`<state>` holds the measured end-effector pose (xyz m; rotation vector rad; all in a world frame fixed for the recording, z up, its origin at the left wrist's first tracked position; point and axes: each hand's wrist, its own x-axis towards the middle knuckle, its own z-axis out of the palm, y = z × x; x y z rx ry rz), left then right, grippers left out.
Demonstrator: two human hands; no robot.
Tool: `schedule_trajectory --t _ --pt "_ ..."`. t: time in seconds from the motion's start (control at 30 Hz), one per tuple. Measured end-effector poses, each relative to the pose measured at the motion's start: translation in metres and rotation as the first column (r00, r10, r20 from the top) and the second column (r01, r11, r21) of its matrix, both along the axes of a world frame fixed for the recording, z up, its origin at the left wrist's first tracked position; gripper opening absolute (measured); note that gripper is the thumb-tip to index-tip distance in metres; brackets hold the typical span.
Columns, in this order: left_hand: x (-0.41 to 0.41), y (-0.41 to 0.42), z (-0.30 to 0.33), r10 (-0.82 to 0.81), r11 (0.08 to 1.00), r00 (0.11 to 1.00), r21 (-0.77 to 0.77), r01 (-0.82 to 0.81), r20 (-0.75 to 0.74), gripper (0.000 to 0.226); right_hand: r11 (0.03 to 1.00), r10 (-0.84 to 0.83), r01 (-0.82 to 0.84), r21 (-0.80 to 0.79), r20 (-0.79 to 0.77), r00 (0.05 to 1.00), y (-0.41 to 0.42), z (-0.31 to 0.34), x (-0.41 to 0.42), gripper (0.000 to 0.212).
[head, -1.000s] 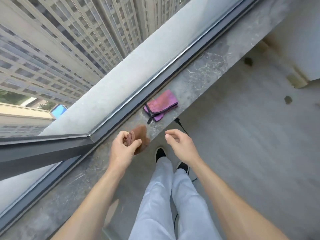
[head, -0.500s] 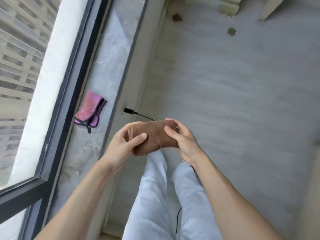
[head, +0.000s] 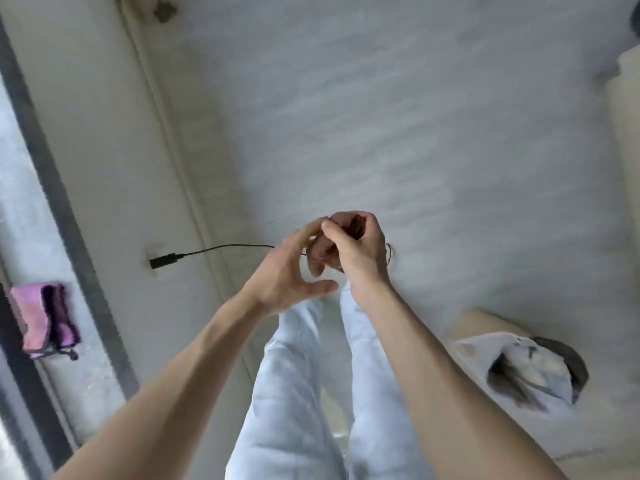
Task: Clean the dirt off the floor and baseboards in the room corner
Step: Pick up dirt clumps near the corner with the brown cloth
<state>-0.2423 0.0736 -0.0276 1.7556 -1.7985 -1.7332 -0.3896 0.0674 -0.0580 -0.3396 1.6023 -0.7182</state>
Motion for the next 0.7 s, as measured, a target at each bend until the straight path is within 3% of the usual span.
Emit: schedule_trajectory --t 0.17,0.37,0.5,0.6,0.7 --pt "-0.081 -0.012 -0.042 -0.038 0.99 0.998 -0.134 0.046 0.058 0.062 0.972 -0.228 0.228 0.062 -0.004 0.974 0.013 -0.037 -0.067 0.034" --pt "-0.146 0.0 -0.099 -0.387 0.917 0.913 -0.052 0.396 0.131 0.052 0.912 -0.399 0.388 0.136 0.071 0.914 0.07 -0.077 -0.138 0.034" --pt "-0.187 0.027 -0.138 -0.558 0.821 0.803 -0.005 0.572 0.212 0.048 0.924 -0.361 0.35 0.154 0.045 0.932 0.132 -0.104 -0.177 0.016" --pt "-0.202 0.033 -0.154 -0.6 0.794 0.768 0.049 0.606 0.224 0.042 0.916 -0.35 0.329 0.232 0.057 0.935 0.167 -0.13 -0.202 0.032" --pt "-0.223 0.045 -0.175 -0.608 0.794 0.774 0.117 0.597 0.177 0.033 0.816 -0.466 0.436 0.38 -0.014 0.885 0.222 -0.176 -0.241 0.042"
